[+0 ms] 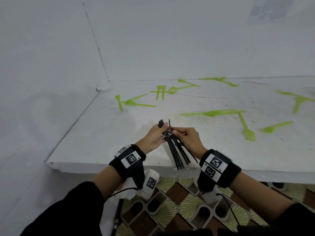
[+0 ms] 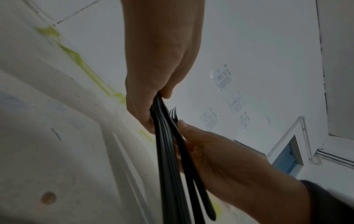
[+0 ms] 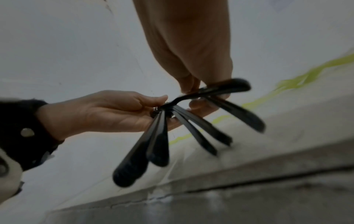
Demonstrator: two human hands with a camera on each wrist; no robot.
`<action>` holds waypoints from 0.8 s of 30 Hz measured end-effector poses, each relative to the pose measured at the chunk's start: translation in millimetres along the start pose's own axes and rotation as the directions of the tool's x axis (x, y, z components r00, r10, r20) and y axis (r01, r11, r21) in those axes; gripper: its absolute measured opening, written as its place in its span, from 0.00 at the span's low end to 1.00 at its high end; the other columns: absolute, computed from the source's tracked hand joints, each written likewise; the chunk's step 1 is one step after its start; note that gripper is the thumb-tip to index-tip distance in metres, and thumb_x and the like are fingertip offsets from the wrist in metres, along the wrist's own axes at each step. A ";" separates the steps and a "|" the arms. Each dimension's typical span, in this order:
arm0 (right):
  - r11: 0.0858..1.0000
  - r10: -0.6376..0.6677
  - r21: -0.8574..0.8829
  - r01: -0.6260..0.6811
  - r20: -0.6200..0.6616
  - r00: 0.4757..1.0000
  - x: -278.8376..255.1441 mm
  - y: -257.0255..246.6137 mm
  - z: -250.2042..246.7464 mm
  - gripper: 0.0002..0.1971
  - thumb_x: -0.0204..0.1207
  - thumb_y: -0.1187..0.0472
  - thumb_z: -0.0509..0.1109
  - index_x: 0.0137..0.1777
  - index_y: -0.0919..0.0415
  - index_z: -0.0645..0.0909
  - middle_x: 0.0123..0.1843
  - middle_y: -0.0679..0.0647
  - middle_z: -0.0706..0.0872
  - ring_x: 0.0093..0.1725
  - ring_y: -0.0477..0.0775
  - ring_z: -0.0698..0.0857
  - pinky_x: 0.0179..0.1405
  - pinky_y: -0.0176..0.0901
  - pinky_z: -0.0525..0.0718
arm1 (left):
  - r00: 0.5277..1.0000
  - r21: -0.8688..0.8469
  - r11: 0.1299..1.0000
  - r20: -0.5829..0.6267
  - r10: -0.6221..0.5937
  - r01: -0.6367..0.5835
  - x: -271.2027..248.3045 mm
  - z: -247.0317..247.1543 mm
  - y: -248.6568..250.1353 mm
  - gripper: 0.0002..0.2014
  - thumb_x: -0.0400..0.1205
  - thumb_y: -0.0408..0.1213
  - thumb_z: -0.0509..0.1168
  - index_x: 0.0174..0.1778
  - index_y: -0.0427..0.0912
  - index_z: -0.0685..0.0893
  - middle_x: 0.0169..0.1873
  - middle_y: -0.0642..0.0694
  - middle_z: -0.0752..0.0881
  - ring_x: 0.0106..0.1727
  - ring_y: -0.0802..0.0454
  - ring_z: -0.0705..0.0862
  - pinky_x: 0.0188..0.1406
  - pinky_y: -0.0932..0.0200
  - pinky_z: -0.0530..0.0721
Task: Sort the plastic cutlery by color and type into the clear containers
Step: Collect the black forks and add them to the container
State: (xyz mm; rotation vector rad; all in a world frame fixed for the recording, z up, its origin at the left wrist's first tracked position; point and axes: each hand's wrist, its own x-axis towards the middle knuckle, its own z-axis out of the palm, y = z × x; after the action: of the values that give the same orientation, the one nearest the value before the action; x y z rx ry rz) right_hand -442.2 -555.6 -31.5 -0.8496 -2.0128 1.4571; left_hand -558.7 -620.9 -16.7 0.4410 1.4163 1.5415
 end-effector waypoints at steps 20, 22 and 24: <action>0.844 0.230 0.418 -0.337 0.284 0.931 -6.5 -8.6 -2.5 0.12 0.85 0.58 0.58 0.59 0.55 0.82 0.51 0.59 0.88 0.44 0.57 0.89 0.47 0.43 0.86 | 0.994 -0.146 0.984 -0.046 0.096 -0.102 5.9 10.2 6.9 0.05 0.85 0.27 0.58 0.47 0.41 0.77 0.38 0.44 0.77 0.40 0.55 0.79 0.38 0.62 0.80; 0.830 0.238 0.431 -0.354 0.301 0.923 -6.4 -7.3 -4.9 0.12 0.85 0.60 0.56 0.57 0.54 0.81 0.49 0.58 0.88 0.44 0.55 0.89 0.46 0.43 0.86 | 0.996 -0.186 0.978 -0.012 0.093 -0.094 10.0 9.3 7.1 0.08 0.85 0.26 0.57 0.46 0.41 0.77 0.38 0.44 0.77 0.41 0.55 0.79 0.44 0.60 0.79; 0.828 0.241 0.416 -0.377 0.344 0.908 -5.8 -9.4 -6.5 0.11 0.85 0.60 0.56 0.55 0.54 0.81 0.48 0.57 0.88 0.44 0.54 0.89 0.48 0.45 0.85 | 0.995 -0.236 0.967 0.017 0.101 -0.094 9.6 7.9 8.1 0.08 0.84 0.24 0.56 0.45 0.40 0.78 0.38 0.44 0.77 0.42 0.53 0.79 0.47 0.59 0.78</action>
State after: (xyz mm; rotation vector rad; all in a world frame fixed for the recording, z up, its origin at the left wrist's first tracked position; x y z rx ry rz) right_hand -435.4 -557.9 -20.8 -0.8144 -1.6145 2.2520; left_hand -560.3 -607.6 -10.4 0.3917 1.1863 1.7519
